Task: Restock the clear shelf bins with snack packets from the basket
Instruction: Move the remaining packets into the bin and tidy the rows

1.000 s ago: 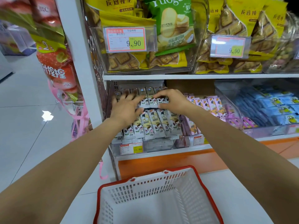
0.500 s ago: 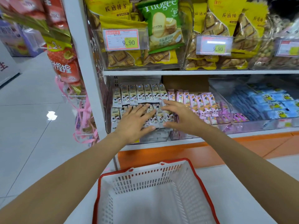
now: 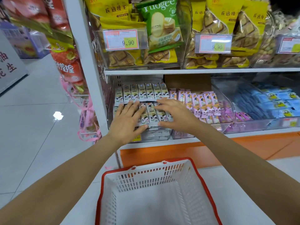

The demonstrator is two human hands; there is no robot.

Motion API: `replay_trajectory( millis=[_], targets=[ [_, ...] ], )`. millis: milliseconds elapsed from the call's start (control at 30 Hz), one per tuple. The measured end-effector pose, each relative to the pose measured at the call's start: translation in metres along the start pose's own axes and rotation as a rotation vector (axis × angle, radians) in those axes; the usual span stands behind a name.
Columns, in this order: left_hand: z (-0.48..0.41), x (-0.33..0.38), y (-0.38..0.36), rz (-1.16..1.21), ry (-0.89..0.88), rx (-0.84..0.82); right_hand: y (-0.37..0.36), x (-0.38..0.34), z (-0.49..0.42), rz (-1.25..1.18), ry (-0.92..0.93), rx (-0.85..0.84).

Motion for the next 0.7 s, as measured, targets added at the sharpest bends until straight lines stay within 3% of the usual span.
replay_trajectory(
  millis=[200, 467, 700],
  targets=[
    [0.018, -0.024, -0.009, -0.013, 0.065, -0.026, -0.028, -0.030, -0.013, 0.171, 0.083, -0.104],
    [0.021, -0.034, -0.012, -0.039, 0.040, -0.048, -0.029, -0.037, -0.024, 0.156, 0.038, -0.033],
    [0.011, -0.013, 0.000, -0.027, 0.007, 0.032, -0.023, -0.036, -0.019, 0.195, 0.039, -0.018]
  ],
)
Point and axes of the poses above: each hand's wrist, its own z-axis away from the middle knuckle, its own y-axis out of the back of the hand, x = y × z, the point moved 10 cm from there along -z, towards the middle knuckle, and after that the axes turned 4 degrees about x, right-handed, at the moved point
